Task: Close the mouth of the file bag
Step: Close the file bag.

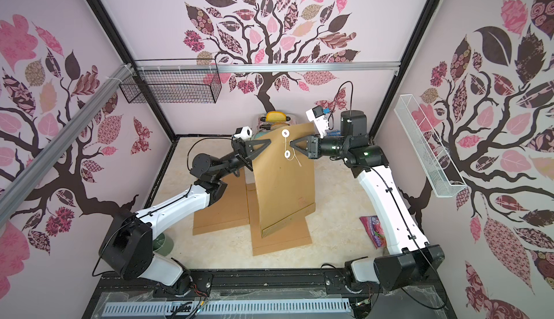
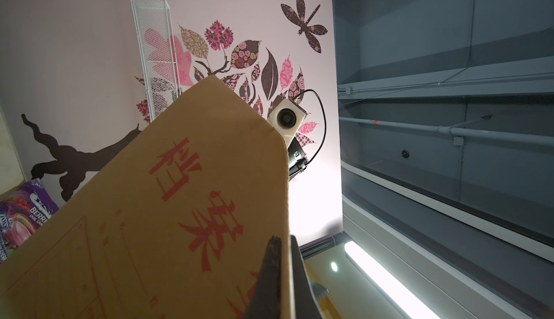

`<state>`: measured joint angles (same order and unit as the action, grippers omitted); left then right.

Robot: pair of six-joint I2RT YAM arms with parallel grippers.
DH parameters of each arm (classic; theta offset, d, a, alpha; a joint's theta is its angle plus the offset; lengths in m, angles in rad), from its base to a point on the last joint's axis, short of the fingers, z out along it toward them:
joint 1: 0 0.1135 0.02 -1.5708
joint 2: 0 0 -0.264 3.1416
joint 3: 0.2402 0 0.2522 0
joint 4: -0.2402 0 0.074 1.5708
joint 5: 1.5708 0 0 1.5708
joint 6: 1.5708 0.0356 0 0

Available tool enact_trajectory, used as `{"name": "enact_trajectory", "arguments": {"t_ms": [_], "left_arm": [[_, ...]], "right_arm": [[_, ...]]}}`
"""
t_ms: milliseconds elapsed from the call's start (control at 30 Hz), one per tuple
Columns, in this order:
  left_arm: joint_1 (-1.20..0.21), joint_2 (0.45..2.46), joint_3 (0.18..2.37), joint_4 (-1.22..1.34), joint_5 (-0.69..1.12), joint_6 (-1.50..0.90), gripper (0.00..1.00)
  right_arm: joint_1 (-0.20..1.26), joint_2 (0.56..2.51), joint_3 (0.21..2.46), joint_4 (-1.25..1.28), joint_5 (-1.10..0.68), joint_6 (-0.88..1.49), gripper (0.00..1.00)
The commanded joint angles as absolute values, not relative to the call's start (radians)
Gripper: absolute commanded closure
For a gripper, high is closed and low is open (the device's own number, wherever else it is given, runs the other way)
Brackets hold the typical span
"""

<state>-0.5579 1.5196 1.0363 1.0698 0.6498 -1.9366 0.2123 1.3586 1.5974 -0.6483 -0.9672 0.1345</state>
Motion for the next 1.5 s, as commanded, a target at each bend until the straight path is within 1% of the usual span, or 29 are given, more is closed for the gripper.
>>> {"name": "enact_trajectory", "arguments": {"t_ms": [0,167,300,433,700,867,967,1133,1233,1467], "left_arm": [[-0.555,1.525,1.028,1.111,0.645,-1.930,1.00],[-0.534,1.524,1.031,1.115,0.628,-1.929,1.00],[-0.528,1.513,1.033,1.068,0.643,-1.898,1.00],[-0.529,1.508,1.014,1.082,0.632,-1.907,1.00],[-0.534,1.484,1.001,1.063,0.666,-1.898,1.00],[-0.550,1.474,0.999,1.055,0.666,-1.891,1.00],[-0.564,1.481,1.000,1.070,0.657,-1.899,1.00],[-0.574,1.483,1.007,1.089,0.661,-1.917,1.00],[-0.574,1.471,1.000,1.085,0.660,-1.914,1.00],[-0.577,1.475,0.989,1.053,0.656,-1.887,1.00]], "right_arm": [[0.207,1.362,1.655,-0.691,-0.972,0.099,1.00],[0.204,1.346,1.619,-0.675,-0.991,0.112,1.00],[0.204,1.314,1.573,-0.641,-0.983,0.125,1.00],[0.203,1.305,1.569,-0.641,-0.983,0.122,1.00],[0.193,1.339,1.605,-0.617,-0.970,0.162,1.00],[0.194,1.378,1.643,-0.629,-0.987,0.167,1.00],[0.193,1.384,1.640,-0.592,-0.992,0.187,1.00],[0.194,1.403,1.667,-0.600,-0.960,0.177,1.00],[0.193,1.426,1.699,-0.623,-0.969,0.165,1.00],[0.205,1.420,1.673,-0.517,-1.022,0.253,1.00]]}}
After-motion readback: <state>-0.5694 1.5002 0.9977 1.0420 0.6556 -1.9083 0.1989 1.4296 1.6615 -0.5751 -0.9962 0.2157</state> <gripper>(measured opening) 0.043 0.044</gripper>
